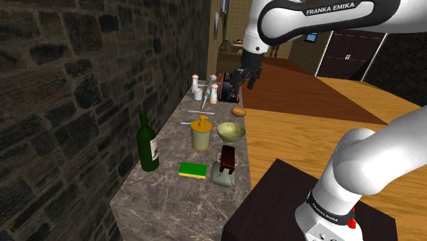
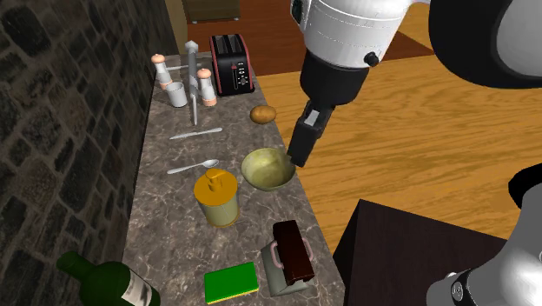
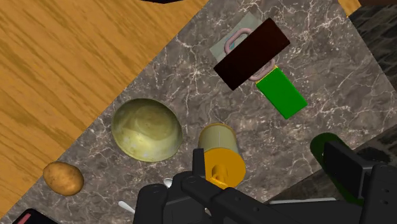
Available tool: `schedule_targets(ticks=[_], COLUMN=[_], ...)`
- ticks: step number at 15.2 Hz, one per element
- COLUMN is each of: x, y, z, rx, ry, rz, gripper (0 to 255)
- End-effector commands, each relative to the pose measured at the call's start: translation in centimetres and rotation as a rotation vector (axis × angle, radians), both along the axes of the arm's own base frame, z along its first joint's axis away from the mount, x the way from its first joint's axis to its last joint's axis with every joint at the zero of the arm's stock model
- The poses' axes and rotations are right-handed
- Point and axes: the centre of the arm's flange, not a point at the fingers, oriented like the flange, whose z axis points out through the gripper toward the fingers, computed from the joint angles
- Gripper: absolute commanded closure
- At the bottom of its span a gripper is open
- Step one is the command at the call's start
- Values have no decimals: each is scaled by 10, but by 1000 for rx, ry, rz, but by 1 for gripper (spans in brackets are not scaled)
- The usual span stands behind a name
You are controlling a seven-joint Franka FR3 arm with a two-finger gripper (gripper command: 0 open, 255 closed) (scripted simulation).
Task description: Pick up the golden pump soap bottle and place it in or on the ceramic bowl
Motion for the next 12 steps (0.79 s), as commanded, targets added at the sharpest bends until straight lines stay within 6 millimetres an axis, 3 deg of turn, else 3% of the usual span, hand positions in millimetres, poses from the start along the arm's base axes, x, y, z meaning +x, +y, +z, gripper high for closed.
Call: schedule_targets(ticks=[1,12], x=[21,128], y=[-6,-36], z=[-18,-113], rx=[6,37], ry=[-1,6], rz=[2,14], gripper=[0,0])
